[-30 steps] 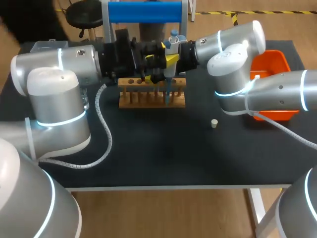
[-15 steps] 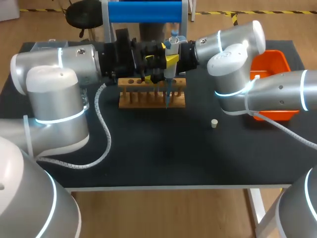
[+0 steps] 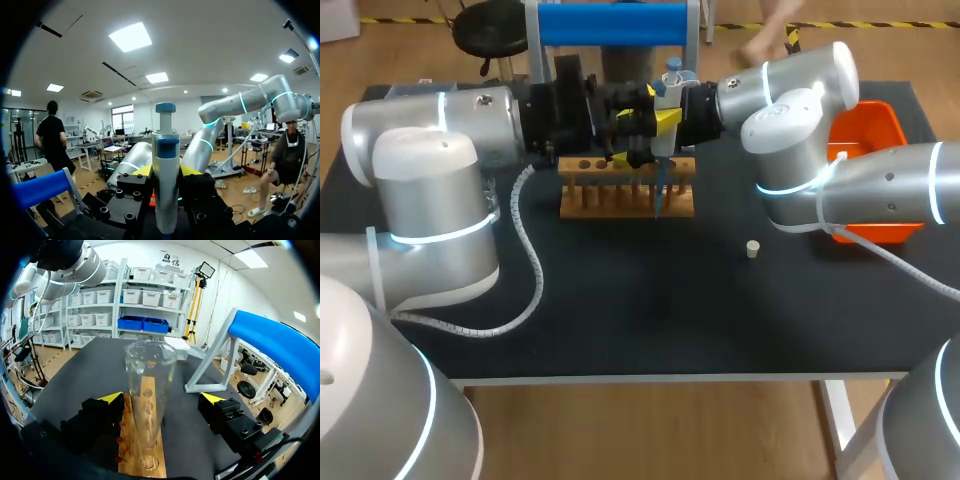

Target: Invert the test tube, pick up the pipette, mount the tip to pipette, aspirate from beaker and dispense into the tube, eject the tip, return the pipette, and cap with the stopper.

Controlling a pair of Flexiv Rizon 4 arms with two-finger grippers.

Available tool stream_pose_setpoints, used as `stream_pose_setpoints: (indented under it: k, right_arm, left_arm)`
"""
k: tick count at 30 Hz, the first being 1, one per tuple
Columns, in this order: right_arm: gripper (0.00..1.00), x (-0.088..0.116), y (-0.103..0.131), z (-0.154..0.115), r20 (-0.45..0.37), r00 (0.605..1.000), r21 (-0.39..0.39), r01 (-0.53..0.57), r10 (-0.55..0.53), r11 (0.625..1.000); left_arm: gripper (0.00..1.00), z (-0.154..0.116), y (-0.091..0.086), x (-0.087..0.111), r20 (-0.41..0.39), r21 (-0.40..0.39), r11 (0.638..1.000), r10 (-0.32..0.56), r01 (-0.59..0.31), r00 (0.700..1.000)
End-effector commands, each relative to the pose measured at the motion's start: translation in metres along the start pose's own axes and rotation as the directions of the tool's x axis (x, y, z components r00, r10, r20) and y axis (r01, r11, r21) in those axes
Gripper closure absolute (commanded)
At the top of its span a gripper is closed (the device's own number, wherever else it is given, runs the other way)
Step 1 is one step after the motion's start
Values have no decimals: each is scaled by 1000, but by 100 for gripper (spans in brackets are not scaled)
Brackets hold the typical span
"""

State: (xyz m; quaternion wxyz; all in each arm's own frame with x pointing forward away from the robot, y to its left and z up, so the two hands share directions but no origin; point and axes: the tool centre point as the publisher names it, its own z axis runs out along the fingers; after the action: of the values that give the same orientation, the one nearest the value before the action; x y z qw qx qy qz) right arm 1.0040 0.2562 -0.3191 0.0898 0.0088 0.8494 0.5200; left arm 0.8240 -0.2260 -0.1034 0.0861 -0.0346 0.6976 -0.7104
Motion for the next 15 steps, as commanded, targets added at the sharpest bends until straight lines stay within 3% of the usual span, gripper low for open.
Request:
stream_pose_setpoints:
  k: [1,15]
  right_arm:
    - [0,5,0,-18,1,1000,-6,5,-5,1000]
    - [0,17,-6,-67,-42,998,-48,36,-38,998]
  left_arm:
    - [100,0,0,0,0,3,1000,1,-1,1000]
    - [100,0,0,0,0,3,1000,1,-1,1000]
